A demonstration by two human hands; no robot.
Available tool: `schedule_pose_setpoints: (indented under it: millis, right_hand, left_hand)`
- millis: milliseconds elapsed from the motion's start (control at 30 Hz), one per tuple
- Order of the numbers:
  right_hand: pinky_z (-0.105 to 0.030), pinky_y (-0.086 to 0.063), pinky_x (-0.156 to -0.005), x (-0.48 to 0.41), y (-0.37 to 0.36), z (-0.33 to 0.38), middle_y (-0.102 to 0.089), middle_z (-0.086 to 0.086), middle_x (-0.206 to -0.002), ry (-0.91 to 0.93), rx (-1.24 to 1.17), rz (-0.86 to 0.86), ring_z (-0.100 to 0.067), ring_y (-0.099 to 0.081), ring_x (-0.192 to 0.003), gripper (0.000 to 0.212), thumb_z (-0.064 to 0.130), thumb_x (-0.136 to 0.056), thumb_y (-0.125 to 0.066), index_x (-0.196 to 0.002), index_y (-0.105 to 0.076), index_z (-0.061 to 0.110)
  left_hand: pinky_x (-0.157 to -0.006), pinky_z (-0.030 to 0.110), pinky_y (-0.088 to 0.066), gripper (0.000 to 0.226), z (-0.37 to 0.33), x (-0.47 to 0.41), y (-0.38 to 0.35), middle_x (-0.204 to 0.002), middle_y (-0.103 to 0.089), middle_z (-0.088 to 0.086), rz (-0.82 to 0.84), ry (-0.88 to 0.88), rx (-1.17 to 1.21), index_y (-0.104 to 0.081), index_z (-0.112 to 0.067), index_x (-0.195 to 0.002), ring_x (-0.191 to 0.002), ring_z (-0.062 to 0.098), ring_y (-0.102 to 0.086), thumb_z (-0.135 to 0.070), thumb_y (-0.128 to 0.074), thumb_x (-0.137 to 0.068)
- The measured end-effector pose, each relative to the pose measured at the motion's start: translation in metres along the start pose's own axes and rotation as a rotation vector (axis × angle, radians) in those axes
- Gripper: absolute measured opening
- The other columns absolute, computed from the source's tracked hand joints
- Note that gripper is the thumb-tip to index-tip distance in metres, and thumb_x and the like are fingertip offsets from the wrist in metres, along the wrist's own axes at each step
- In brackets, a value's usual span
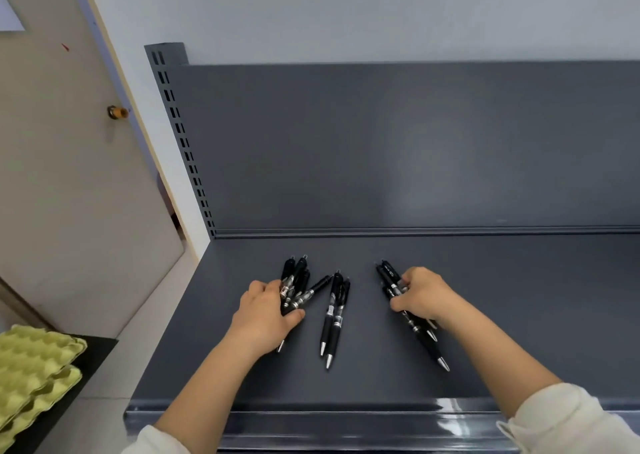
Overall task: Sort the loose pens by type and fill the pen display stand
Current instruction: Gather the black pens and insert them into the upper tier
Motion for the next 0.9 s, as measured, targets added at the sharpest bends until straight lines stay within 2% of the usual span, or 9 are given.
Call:
schedule_pose_setpoints:
  millis: [67, 167, 300, 433, 533, 600, 733, 800, 900]
  right_hand:
    - [-0.026, -0.04, -0.057, -0.002, -0.001, -0.001, -0.055, -0.005, -0.085, 0.001, 0.027, 0.018, -0.023, -0.054, -0.076, 0.018, 0.017, -0.077, -0.062, -0.085, -0.047, 0.01]
    - [-0.027, -0.037, -0.056, -0.004, -0.003, 0.0, -0.055, -0.007, -0.092, 0.035, 0.089, 0.011, -0.024, -0.053, -0.08, 0.016, 0.02, -0.081, -0.056, -0.087, -0.045, 0.01]
    - [-0.028, -0.035, -0.055, -0.003, -0.001, -0.003, -0.053, -0.007, -0.089, 0.068, 0.039, 0.005, -0.022, -0.05, -0.076, 0.014, 0.02, -0.084, -0.053, -0.082, -0.043, 0.011]
    - [-0.026, -0.038, -0.056, 0.0, 0.006, -0.012, -0.055, -0.006, -0.078, 0.071, -0.283, 0.027, -0.017, -0.046, -0.062, 0.006, 0.014, -0.086, -0.05, -0.087, -0.046, 0.01]
    - [-0.029, -0.049, -0.061, 0.002, 0.006, -0.016, -0.049, -0.007, -0.076, 0.031, -0.609, 0.064, -0.017, -0.046, -0.059, 0.001, 0.01, -0.089, -0.045, -0.09, -0.044, 0.009]
    - [-0.028, -0.052, -0.053, 0.003, 0.003, -0.017, -0.043, -0.006, -0.074, -0.003, -0.749, 0.095, -0.016, -0.046, -0.054, 0.003, 0.008, -0.089, -0.045, -0.091, -0.044, 0.008]
    - [-0.023, -0.031, -0.042, 0.002, -0.008, -0.014, -0.032, 0.0, -0.06, 0.04, -0.629, 0.08, -0.013, -0.03, -0.045, 0.019, 0.015, -0.085, -0.058, -0.08, -0.039, 0.014]
    - [-0.023, -0.032, -0.041, 0.002, -0.012, -0.009, -0.037, 0.0, -0.057, 0.069, -0.479, 0.045, -0.015, -0.033, -0.043, 0.036, 0.029, -0.08, -0.07, -0.071, -0.037, 0.016]
    - [-0.026, -0.04, -0.049, 0.0, -0.02, 0.005, -0.054, -0.005, -0.066, 0.075, -0.251, 0.011, -0.02, -0.046, -0.048, 0.049, 0.049, -0.072, -0.073, -0.07, -0.038, 0.015]
  left_hand:
    - [-0.108, 0.037, -0.032, 0.074, -0.007, 0.001, -0.003, -0.137, -0.03, 0.005, -0.002, 0.003, -0.039, -0.023, -0.017, -0.145, -0.133, 0.024, -0.026, -0.053, -0.052, -0.087]
    - [-0.105, 0.039, -0.032, 0.078, -0.019, 0.0, -0.007, -0.141, -0.027, 0.005, 0.003, 0.017, -0.094, -0.021, -0.016, -0.146, -0.135, 0.024, -0.023, -0.061, -0.045, -0.087]
    - [-0.102, 0.039, -0.035, 0.072, -0.028, -0.003, -0.01, -0.136, -0.031, 0.006, 0.017, 0.023, -0.105, -0.03, -0.015, -0.14, -0.131, 0.025, -0.025, -0.06, -0.047, -0.087]
    - [-0.098, 0.037, -0.037, 0.061, -0.032, -0.004, -0.011, -0.132, -0.035, 0.009, 0.075, 0.022, -0.115, -0.038, -0.013, -0.133, -0.128, 0.027, -0.03, -0.051, -0.052, -0.088]
    - [-0.097, 0.037, -0.038, 0.056, -0.037, -0.003, -0.012, -0.131, -0.036, 0.01, 0.091, 0.006, -0.169, -0.037, -0.013, -0.132, -0.125, 0.027, -0.033, -0.045, -0.054, -0.088]
    - [-0.095, 0.035, -0.039, 0.051, -0.039, -0.003, -0.014, -0.128, -0.038, 0.01, 0.106, 0.014, -0.156, -0.039, -0.011, -0.127, -0.122, 0.028, -0.037, -0.041, -0.054, -0.089]
    - [-0.087, 0.033, -0.041, 0.036, -0.04, -0.002, -0.015, -0.121, -0.046, 0.014, 0.108, 0.014, -0.197, -0.042, -0.005, -0.114, -0.111, 0.031, -0.049, -0.032, -0.049, -0.092]
    - [-0.084, 0.033, -0.041, 0.032, -0.038, 0.0, -0.014, -0.12, -0.047, 0.014, 0.1, 0.003, -0.232, -0.043, -0.004, -0.113, -0.11, 0.031, -0.05, -0.029, -0.048, -0.093]
    - [-0.078, 0.03, -0.039, 0.028, -0.031, 0.001, -0.008, -0.113, -0.048, 0.013, 0.1, 0.007, -0.242, -0.043, -0.004, -0.109, -0.105, 0.03, -0.051, -0.026, -0.05, -0.092]
Point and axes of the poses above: each hand's wrist, its own x-axis away from the middle knuckle, its own y-axis out of the back of the hand, z = x × y, the point moved 5 cm from there along -x, towards the middle knuckle
